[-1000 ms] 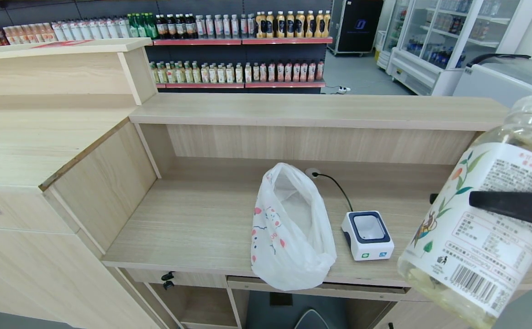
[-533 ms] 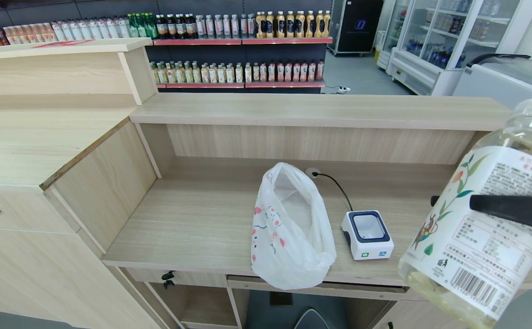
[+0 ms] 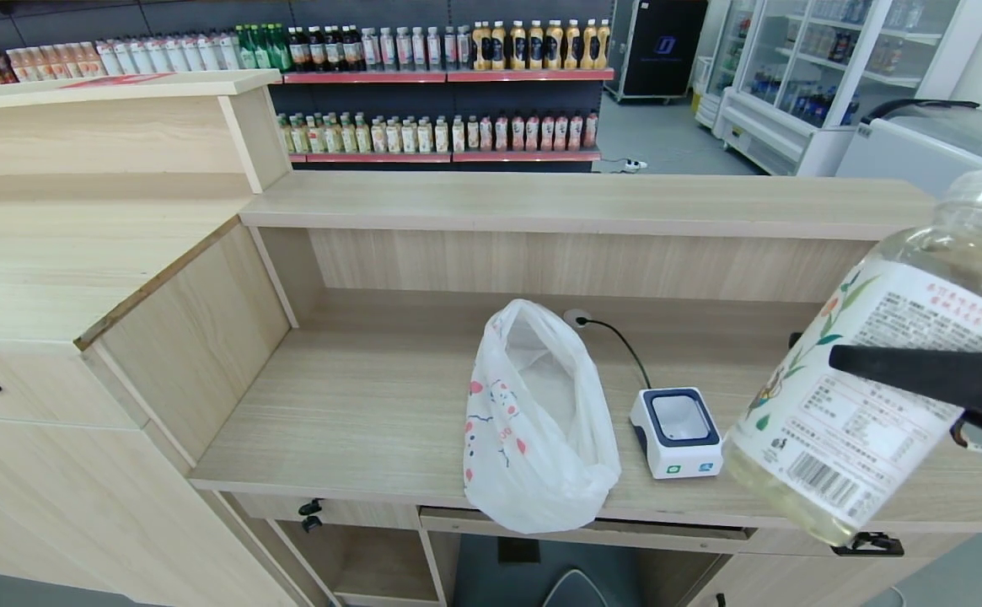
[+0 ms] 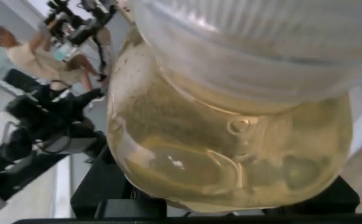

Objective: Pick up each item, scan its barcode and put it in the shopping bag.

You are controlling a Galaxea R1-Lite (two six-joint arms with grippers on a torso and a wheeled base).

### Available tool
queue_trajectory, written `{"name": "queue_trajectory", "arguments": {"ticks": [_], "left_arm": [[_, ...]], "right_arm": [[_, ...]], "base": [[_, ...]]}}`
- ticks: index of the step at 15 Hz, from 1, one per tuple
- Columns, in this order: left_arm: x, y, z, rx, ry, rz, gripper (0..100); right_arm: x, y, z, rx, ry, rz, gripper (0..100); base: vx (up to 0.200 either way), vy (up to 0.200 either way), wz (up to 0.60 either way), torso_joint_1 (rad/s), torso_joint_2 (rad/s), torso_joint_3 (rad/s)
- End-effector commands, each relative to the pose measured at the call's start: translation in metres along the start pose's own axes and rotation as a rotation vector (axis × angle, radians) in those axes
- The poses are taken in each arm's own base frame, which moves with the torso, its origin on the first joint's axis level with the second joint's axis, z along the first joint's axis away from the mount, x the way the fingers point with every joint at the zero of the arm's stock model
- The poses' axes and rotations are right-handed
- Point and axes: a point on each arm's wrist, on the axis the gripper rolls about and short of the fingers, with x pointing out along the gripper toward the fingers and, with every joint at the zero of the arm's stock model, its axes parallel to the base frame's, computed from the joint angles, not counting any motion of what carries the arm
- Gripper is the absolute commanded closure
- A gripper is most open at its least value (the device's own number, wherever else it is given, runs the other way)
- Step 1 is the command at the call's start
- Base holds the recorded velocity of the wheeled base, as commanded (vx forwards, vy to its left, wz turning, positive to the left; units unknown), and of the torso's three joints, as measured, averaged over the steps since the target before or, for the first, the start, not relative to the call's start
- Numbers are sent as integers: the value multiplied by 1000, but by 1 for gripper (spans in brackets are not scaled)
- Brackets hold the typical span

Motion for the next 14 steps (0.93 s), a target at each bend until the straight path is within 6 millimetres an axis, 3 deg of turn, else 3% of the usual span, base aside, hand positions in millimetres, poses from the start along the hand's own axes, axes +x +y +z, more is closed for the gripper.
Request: {"name": "queue_trajectory", "arguments": {"ticks": [1, 2, 5, 9, 14], "left_arm": [[0, 0, 0, 0, 0, 0, 100], [0, 0, 0, 0, 0, 0, 100], [0, 0, 0, 0, 0, 0, 100], [0, 0, 0, 0, 0, 0, 100], [0, 0, 0, 0, 0, 0, 100]], "right_arm": [[-16, -40, -3, -138, 21, -220, 100], [-29, -60, -8, -270, 61, -408, 100], [-47, -86, -12, -396, 154, -734, 100], [-65, -89, -21, -637, 276, -809, 100], [-85, -97, -22, -798, 390, -884, 100]], "base": [[0, 0, 0, 0, 0, 0], [0, 0, 0, 0, 0, 0], [0, 0, 0, 0, 0, 0], [0, 0, 0, 0, 0, 0], [0, 0, 0, 0, 0, 0]]}}
